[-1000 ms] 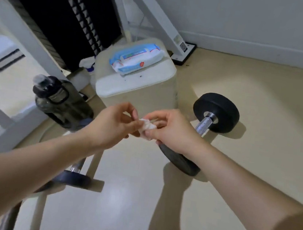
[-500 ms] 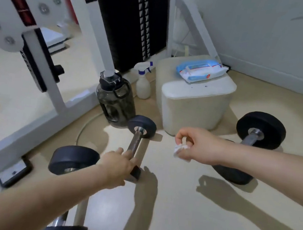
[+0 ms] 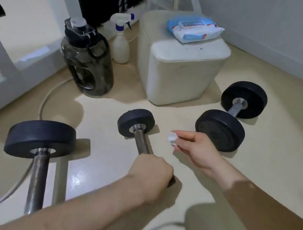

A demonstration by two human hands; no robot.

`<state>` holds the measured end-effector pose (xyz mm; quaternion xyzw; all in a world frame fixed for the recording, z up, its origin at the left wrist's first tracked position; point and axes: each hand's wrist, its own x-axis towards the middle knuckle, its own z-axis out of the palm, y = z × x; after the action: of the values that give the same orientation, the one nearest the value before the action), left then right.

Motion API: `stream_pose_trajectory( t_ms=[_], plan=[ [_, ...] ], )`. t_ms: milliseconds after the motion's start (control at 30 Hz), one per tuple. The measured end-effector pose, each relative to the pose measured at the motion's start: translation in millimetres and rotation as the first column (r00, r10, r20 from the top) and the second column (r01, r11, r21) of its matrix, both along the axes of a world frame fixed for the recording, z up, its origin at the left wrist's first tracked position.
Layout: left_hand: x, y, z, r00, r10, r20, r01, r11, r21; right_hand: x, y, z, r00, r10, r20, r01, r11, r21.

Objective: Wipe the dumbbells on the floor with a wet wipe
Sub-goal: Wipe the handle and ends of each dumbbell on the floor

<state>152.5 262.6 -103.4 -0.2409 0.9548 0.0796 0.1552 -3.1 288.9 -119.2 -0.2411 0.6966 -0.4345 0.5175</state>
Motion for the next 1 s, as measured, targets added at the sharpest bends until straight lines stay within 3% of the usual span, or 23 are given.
stream_pose_trajectory(
  t_ms=[67,133,300,367,400,467,567,600,634,734,767,834,900,1000],
  plan=[
    [-2.0,38.4,-3.6,0.996,-0.088,0.013,0.085,0.985,0.151,11.9,8.0,-9.6,0.988,0.068,-0.137,-0.069,0.998,-0.003],
    [2.8,65.9,-18.0,0.993,-0.102,0.055,0.089,0.974,0.207,28.1,16.2,-29.3,0.952,0.158,-0.262,-0.16,0.987,0.014],
    [23.0,80.7,-52.7,0.966,-0.099,-0.237,0.127,0.986,0.106,41.2,15.3,-68.8,0.739,0.308,-0.598,-0.343,0.937,0.059],
    [34.3,69.0,-50.6,0.953,-0.043,-0.3,0.088,0.986,0.14,39.1,9.2,-63.7,0.684,0.394,-0.614,-0.451,0.89,0.068],
    [36.9,65.7,-49.6,0.96,-0.03,-0.277,0.085,0.979,0.187,38.2,9.2,-58.3,0.642,0.471,-0.605,-0.519,0.848,0.111],
    [34.6,52.9,-48.5,0.947,-0.128,-0.294,0.198,0.954,0.224,36.0,9.4,-43.7,0.47,0.67,-0.575,-0.658,0.7,0.278],
    [41.7,53.3,-52.7,0.878,-0.311,-0.363,0.367,0.926,0.094,34.9,28.5,-21.5,0.099,0.904,-0.417,-0.8,0.321,0.507],
    [46.6,57.0,-52.2,0.883,-0.305,-0.358,0.373,0.917,0.139,33.5,32.1,-17.4,0.035,0.906,-0.421,-0.811,0.271,0.517],
    [48.8,56.2,-47.3,0.888,-0.338,-0.312,0.399,0.904,0.157,32.3,30.9,-16.6,0.048,0.879,-0.475,-0.816,0.308,0.489],
    [59.3,56.4,-31.2,0.923,-0.328,-0.2,0.361,0.919,0.159,30.8,12.3,-22.2,0.236,0.685,-0.689,-0.79,0.548,0.275],
    [64.1,53.5,-25.4,0.917,-0.337,-0.215,0.37,0.919,0.136,29.5,5.6,-27.9,0.241,0.633,-0.736,-0.783,0.575,0.239],
    [83.5,48.5,-3.1,0.902,-0.343,-0.261,0.377,0.922,0.092,27.8,0.6,-42.3,0.232,0.597,-0.768,-0.791,0.575,0.208],
    [113.9,40.1,24.0,0.915,-0.324,-0.239,0.353,0.931,0.089,23.7,8.9,-53.3,0.31,0.596,-0.741,-0.782,0.603,0.158],
    [139.1,38.1,46.9,0.973,-0.223,-0.053,0.228,0.964,0.138,13.0,41.9,-51.1,0.396,0.675,-0.622,-0.798,0.589,0.131]
  ],
)
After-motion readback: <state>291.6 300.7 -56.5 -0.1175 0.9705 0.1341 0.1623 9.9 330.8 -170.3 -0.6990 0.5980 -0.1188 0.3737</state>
